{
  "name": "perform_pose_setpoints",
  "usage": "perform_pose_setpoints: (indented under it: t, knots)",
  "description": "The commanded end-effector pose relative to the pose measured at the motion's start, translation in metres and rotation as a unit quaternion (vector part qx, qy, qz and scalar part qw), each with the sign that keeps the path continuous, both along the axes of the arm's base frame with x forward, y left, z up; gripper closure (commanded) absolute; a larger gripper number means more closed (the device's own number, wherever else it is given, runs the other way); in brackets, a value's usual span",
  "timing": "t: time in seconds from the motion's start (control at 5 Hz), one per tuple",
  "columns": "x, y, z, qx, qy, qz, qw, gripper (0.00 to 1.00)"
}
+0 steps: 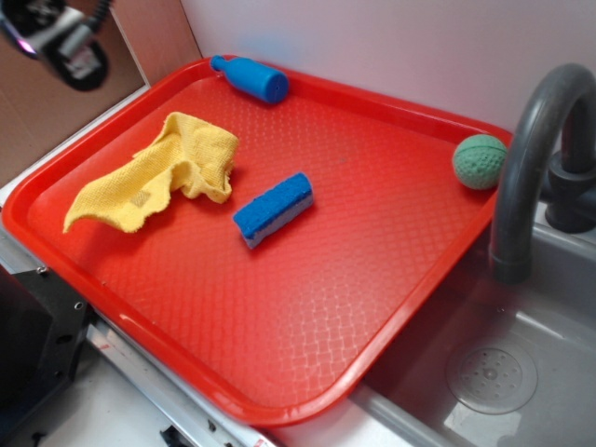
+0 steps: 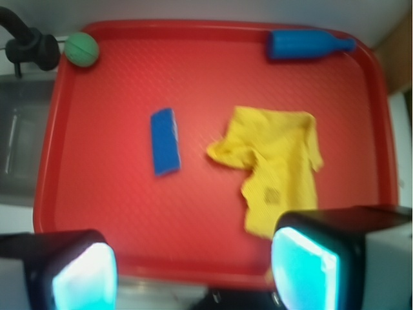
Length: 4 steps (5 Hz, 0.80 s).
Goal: Grab the blue sponge.
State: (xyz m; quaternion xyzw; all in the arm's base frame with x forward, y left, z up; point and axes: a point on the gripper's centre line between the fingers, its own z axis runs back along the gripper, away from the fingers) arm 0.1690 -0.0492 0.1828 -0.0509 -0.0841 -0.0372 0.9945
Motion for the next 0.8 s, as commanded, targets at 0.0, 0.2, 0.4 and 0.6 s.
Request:
perform_pose_setpoints:
  t: [0.0, 0.2, 0.4, 0.6]
  knots:
    - [0.045, -0.017, -0.043, -0.016, -0.005, -0.043, 0.999, 0.00]
    - [0.069, -0.019, -0.070, -0.001, 0.019, -0.058, 0.998, 0.00]
    - [0.081, -0.021, -0.093, 0.028, 0.042, -0.054, 0.997, 0.00]
    - [0.086, -0.019, -0.115, 0.047, 0.070, -0.059, 0.995, 0.00]
